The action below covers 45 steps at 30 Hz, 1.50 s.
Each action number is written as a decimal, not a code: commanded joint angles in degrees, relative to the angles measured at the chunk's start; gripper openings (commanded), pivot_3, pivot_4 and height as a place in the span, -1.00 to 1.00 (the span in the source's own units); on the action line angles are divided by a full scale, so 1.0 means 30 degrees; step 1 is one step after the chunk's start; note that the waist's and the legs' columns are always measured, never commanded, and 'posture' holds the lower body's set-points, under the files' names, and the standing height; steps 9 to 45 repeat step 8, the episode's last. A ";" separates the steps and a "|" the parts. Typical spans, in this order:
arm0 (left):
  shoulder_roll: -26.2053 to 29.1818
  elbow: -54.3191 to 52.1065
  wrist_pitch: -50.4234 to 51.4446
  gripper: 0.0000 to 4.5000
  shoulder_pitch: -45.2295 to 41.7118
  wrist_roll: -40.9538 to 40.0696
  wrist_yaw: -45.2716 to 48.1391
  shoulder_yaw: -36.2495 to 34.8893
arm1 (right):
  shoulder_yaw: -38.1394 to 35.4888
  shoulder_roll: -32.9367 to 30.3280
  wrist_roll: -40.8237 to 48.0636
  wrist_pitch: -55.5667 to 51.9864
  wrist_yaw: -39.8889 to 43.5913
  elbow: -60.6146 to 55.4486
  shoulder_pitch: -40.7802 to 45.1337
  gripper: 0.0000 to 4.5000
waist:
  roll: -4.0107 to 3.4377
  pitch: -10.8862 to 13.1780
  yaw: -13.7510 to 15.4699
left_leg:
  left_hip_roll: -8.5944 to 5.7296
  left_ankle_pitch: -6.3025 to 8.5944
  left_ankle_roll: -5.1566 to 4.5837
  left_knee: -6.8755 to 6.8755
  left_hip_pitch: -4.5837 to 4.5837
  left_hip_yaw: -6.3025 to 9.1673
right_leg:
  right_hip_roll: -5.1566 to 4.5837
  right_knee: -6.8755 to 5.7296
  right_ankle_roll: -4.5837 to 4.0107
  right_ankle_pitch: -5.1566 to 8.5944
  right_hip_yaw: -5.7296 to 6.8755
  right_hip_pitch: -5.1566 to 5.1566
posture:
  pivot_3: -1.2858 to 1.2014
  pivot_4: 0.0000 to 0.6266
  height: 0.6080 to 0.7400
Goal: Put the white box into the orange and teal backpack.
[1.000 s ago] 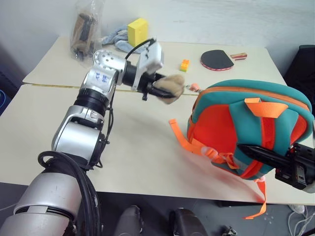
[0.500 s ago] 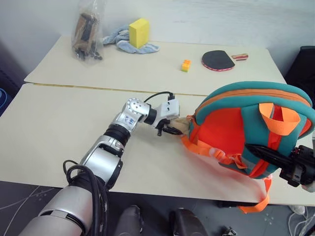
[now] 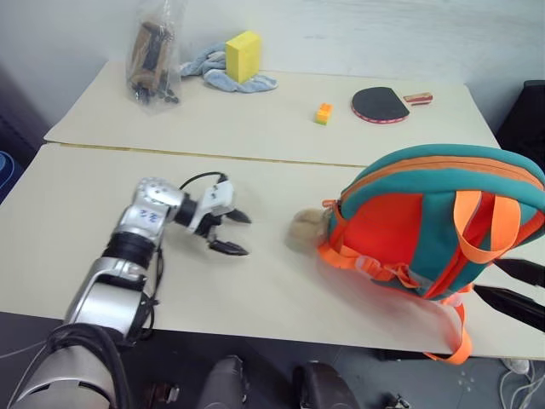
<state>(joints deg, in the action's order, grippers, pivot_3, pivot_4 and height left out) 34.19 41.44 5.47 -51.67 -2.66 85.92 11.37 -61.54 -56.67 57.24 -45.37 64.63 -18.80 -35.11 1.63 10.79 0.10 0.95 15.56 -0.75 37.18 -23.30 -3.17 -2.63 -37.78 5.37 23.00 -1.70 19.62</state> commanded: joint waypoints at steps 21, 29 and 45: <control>0.3983 -0.5547 0.6701 1.00 -0.0897 -0.5904 0.0664 -0.3881 | -0.4946 -0.1968 -0.1117 -0.0832 0.2540 0.5489 0.1419 0.99 | -0.0045 -0.0028 -0.0127 | -0.0011 0.0018 -0.0017 -0.0039 0.0053 0.0012 | -0.0038 0.0010 -0.0003 0.0001 0.0014 -0.0037 | 0.03 -0.52 1.00; 0.3983 -0.5547 0.6701 1.00 -0.0897 -0.5904 0.0664 -0.3881 | -0.4946 -0.1968 -0.1117 -0.0832 0.2540 0.5489 0.1419 0.99 | -0.0045 -0.0028 -0.0127 | -0.0011 0.0018 -0.0017 -0.0039 0.0053 0.0012 | -0.0038 0.0010 -0.0003 0.0001 0.0014 -0.0037 | 0.03 -0.52 1.00; 0.3983 -0.5547 0.6701 1.00 -0.0897 -0.5904 0.0664 -0.3881 | -0.4946 -0.1968 -0.1117 -0.0832 0.2540 0.5489 0.1419 0.99 | -0.0045 -0.0028 -0.0127 | -0.0011 0.0018 -0.0017 -0.0039 0.0053 0.0012 | -0.0038 0.0010 -0.0003 0.0001 0.0014 -0.0037 | 0.03 -0.52 1.00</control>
